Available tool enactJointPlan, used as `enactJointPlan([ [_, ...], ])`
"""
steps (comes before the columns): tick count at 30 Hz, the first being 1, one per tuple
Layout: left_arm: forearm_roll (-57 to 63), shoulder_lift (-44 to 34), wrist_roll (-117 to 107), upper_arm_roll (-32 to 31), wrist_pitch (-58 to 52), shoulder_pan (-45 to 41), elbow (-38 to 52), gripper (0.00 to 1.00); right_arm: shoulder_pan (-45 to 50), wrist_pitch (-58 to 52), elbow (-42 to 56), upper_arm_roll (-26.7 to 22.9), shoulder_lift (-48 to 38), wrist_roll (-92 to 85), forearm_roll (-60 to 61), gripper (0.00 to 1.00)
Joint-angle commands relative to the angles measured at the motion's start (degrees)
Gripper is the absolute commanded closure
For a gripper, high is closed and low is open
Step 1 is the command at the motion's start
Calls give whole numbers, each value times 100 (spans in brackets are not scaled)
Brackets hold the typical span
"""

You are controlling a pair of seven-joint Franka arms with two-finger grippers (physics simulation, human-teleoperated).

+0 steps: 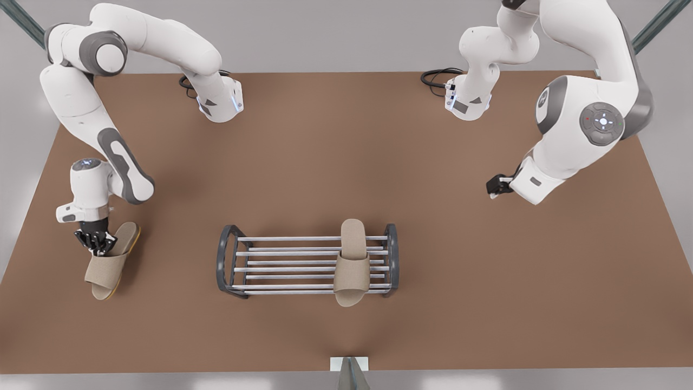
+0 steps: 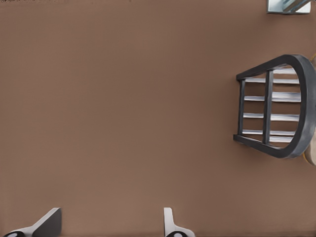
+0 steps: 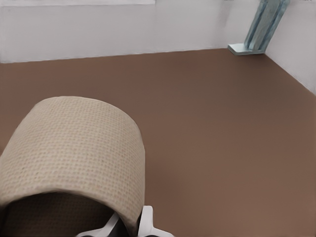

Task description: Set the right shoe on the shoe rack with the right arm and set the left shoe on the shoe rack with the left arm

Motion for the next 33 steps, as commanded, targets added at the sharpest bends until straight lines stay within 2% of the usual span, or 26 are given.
enactJointPlan([
  [1, 3, -3, 1125, -4, -6, -10, -2, 0, -13, -843, 8, 23, -282, 168, 15, 79],
  [4, 3, -3, 1125, -4, 3, -1, -2, 0, 13, -2767, 78, 32, -1337, 448, 23, 79],
  [7, 3, -12, 1125, -4, -6, -1, -11, 0, 74, -5430, 570, 102, -2533, 686, 23, 79],
  [9, 3, -12, 1125, -4, -6, -1, -19, 0, 101, -6830, 1440, 620, -2472, 1019, 23, 79],
  [12, 12, -12, 1116, -4, -6, -10, -19, 0, 127, -7207, 1818, 1789, -2525, 2241, -82, 79],
  [15, 12, 6, 800, -21, -14, -28, 16, 0, 1260, -7787, 2617, 1790, -2235, 3972, -960, 79],
  [18, 3, 59, 703, -39, -6, -1, 130, 0, 2077, -7885, 3250, 1720, -1866, 5342, -1434, 79],
  [20, -6, 94, 703, -47, 117, -10, 148, 0, 2622, -8674, 4454, 1711, -1224, 6477, -2085, 79],
  [21, -6, 94, 694, -48, 126, -10, 147, 0, 2991, -8816, 4736, 1598, -1092, 6952, -2235, 79],
  [23, -6, 164, 703, -48, 170, -36, 139, 0, 4459, -9291, 5562, 358, -776, 7146, -2227, 79],
  [24, -6, 182, 694, -48, 205, -36, 156, 0, 4864, -9318, 5756, -11, -679, 7304, -2218, 79],
  [28, -6, 164, 703, -56, 188, -54, 148, 0, 6024, -9458, 6055, -548, -450, 8544, -2218, 79],
  [33, 3, 164, 703, -56, 197, -63, 148, 0, 6156, -9037, 6354, -662, 121, 8764, -2209, 79],
])
